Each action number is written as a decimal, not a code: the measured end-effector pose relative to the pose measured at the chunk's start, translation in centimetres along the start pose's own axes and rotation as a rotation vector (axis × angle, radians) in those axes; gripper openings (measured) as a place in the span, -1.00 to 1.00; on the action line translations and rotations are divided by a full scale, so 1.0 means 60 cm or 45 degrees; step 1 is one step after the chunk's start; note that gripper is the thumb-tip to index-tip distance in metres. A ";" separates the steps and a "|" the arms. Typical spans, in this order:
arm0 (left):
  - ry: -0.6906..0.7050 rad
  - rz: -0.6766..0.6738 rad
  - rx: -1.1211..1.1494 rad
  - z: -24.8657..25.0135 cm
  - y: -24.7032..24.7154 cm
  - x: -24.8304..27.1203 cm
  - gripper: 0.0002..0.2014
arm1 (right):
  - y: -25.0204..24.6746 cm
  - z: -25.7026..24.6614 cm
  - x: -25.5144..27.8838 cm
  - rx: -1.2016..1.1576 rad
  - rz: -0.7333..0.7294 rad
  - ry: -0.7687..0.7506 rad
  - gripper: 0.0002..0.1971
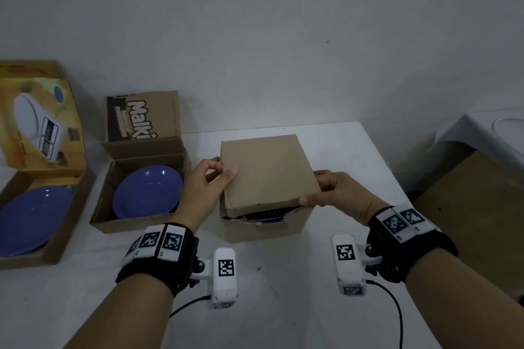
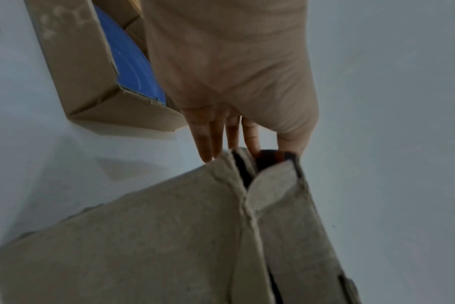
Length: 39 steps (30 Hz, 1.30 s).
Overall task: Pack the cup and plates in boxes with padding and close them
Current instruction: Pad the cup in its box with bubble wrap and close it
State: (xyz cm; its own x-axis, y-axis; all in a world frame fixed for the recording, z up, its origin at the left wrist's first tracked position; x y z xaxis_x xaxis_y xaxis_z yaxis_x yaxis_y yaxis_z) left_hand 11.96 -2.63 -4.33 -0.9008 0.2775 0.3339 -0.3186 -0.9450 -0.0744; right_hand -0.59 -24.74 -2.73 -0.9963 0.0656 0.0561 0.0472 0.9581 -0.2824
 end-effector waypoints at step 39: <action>-0.025 -0.188 -0.083 -0.012 0.055 0.003 -0.26 | 0.092 -0.116 0.025 0.912 -0.007 -0.808 -0.83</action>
State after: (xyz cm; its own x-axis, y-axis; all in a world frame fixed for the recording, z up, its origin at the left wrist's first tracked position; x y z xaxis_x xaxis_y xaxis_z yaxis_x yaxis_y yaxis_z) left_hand 10.52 -5.54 -5.17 -0.8371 0.4086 0.3638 -0.4662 -0.8807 -0.0836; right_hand -1.34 -17.42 2.47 -0.8596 -0.3035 -0.4112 0.1966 0.5464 -0.8142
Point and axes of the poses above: each hand's wrist, its own x-axis away from the middle knuckle, its own y-axis out of the palm, z = x × y, the point moved 10 cm from there along -x, towards the middle knuckle, and after that the axes turned 15 degrees about -y, right-handed, at the moved point
